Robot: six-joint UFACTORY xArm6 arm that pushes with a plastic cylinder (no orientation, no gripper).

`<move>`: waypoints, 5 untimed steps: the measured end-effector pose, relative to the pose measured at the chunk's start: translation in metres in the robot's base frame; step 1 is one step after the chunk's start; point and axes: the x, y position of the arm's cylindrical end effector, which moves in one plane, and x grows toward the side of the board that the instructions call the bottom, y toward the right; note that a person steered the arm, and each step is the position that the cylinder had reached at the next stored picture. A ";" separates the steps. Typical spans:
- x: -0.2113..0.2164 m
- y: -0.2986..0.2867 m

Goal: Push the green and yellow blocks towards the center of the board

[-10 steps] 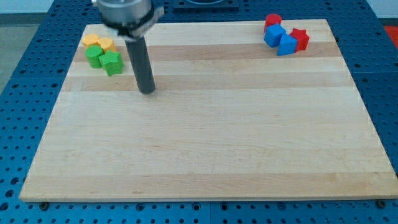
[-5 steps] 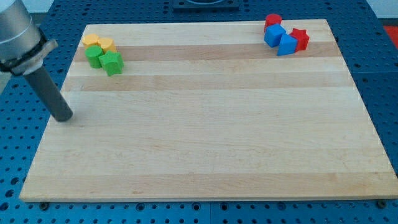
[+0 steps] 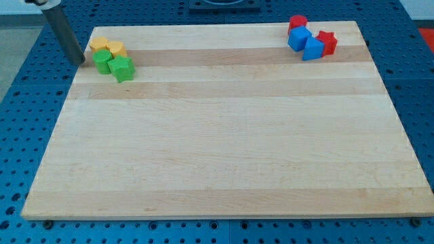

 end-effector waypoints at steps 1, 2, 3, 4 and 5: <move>-0.002 0.004; -0.007 0.052; -0.006 0.053; -0.006 0.051; 0.001 0.016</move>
